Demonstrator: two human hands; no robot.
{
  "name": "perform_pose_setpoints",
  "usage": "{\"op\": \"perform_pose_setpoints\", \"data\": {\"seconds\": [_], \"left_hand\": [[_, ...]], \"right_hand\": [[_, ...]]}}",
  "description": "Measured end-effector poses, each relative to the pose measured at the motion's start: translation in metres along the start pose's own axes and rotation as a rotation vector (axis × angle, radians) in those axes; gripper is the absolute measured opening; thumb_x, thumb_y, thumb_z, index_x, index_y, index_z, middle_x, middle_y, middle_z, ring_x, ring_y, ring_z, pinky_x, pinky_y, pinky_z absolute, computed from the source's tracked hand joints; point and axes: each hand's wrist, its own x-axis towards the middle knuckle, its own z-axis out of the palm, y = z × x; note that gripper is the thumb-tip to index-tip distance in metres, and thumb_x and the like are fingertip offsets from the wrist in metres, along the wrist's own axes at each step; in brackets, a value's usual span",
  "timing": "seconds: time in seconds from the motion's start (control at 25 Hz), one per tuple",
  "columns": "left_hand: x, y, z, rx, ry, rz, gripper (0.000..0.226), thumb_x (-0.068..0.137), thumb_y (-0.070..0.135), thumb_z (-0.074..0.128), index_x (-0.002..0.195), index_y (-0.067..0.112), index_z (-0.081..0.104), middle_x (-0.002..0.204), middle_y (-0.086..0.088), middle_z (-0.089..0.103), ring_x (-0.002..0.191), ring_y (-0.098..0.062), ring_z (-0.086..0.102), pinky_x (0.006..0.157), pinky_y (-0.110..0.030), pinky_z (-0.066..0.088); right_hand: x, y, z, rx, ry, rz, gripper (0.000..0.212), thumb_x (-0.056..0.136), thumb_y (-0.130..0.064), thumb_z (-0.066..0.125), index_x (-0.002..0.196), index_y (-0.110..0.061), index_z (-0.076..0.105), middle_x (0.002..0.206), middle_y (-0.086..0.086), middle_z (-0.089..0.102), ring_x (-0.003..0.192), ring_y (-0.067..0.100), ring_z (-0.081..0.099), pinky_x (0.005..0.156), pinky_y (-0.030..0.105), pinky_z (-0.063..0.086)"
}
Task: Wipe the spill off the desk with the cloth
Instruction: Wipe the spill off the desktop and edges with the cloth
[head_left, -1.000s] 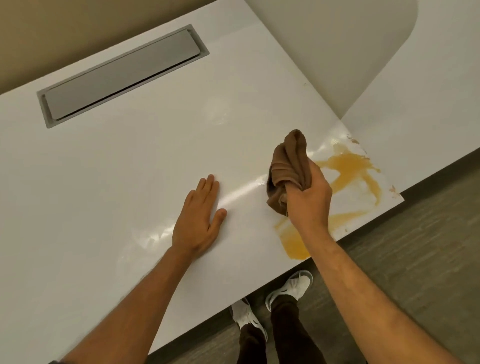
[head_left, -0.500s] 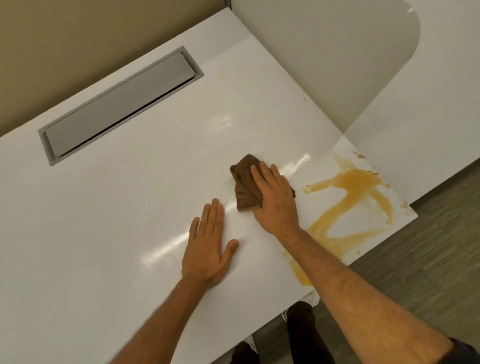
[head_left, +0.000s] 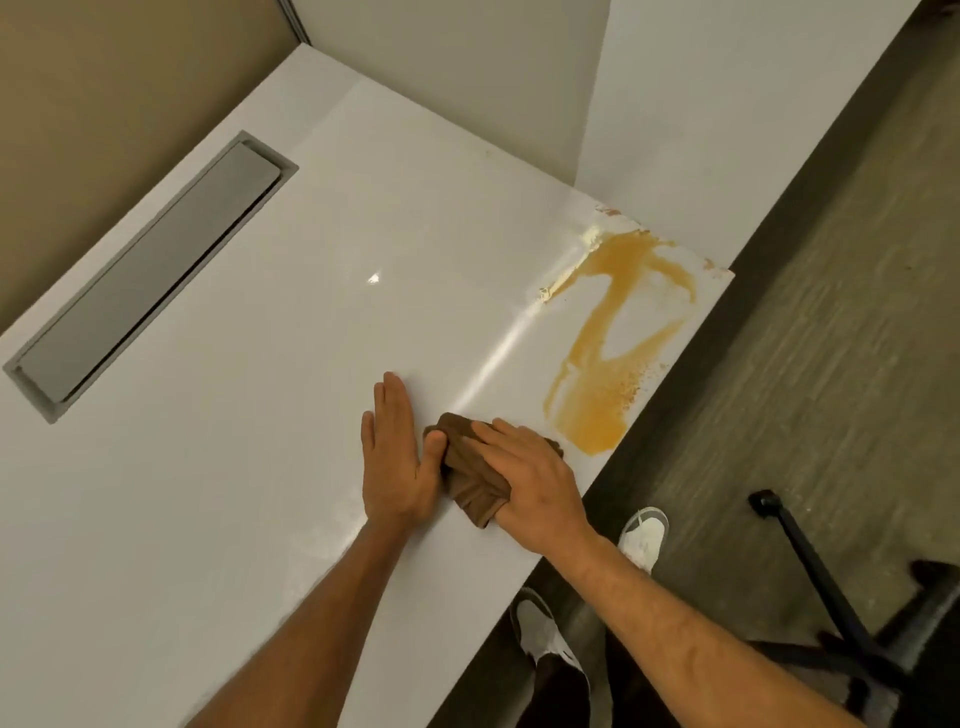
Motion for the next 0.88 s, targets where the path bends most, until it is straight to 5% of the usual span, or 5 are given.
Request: {"op": "perform_pose_setpoints", "data": {"seconds": [0.36, 0.52, 0.6, 0.72, 0.88], "left_hand": [[0.004, 0.0, 0.004, 0.284, -0.093, -0.002, 0.103, 0.091, 0.084, 0.008, 0.167, 0.018, -0.01, 0.176, -0.001, -0.016, 0.162, -0.019, -0.018, 0.131, -0.041, -0.01], [0.003, 0.004, 0.006, 0.35, -0.091, 0.001, 0.105, 0.087, 0.088, 0.007, 0.166, 0.022, -0.014, 0.176, 0.0, -0.018, 0.162, -0.02, -0.019, 0.13, -0.042, -0.009], [0.003, 0.004, 0.006, 0.367, -0.096, -0.007, 0.104, 0.088, 0.088, 0.011, 0.166, 0.024, -0.016, 0.175, 0.001, -0.021, 0.162, -0.02, -0.02, 0.13, -0.043, -0.009], [0.005, 0.004, 0.006, 0.379, -0.102, -0.007, 0.104, 0.089, 0.088, 0.014, 0.165, 0.024, -0.017, 0.175, 0.001, -0.022, 0.161, -0.021, -0.02, 0.131, -0.045, -0.007], [0.005, 0.006, 0.007, 0.401, -0.099, -0.021, 0.106, 0.088, 0.087, 0.014, 0.165, 0.023, -0.017, 0.175, -0.001, -0.022, 0.162, -0.022, -0.02, 0.131, -0.045, -0.007]], "right_hand": [[-0.065, -0.023, -0.007, 0.268, 0.023, 0.218, 0.043, 0.086, -0.034, 0.077, 0.128, -0.029, 0.066, 0.122, -0.01, 0.071, 0.115, 0.009, 0.064, 0.096, 0.039, 0.057], [-0.034, -0.032, -0.039, 0.468, 0.415, 0.4, 0.038, 0.086, -0.042, 0.06, 0.123, -0.034, 0.063, 0.106, -0.026, 0.064, 0.098, 0.001, 0.066, 0.081, 0.028, 0.061], [-0.019, -0.019, -0.053, 0.379, 0.495, 0.377, 0.041, 0.087, -0.036, 0.06, 0.128, -0.034, 0.06, 0.112, -0.03, 0.061, 0.106, 0.0, 0.062, 0.09, 0.028, 0.056], [-0.012, 0.015, -0.053, -0.068, 0.244, 0.359, 0.066, 0.089, -0.028, 0.07, 0.15, -0.021, 0.044, 0.154, 0.005, 0.046, 0.147, 0.028, 0.036, 0.12, 0.049, 0.032], [-0.012, 0.029, -0.035, -0.311, 0.149, 0.314, 0.086, 0.083, -0.045, 0.073, 0.154, -0.016, 0.035, 0.159, 0.017, 0.037, 0.149, 0.039, 0.029, 0.122, 0.047, 0.018]]}}
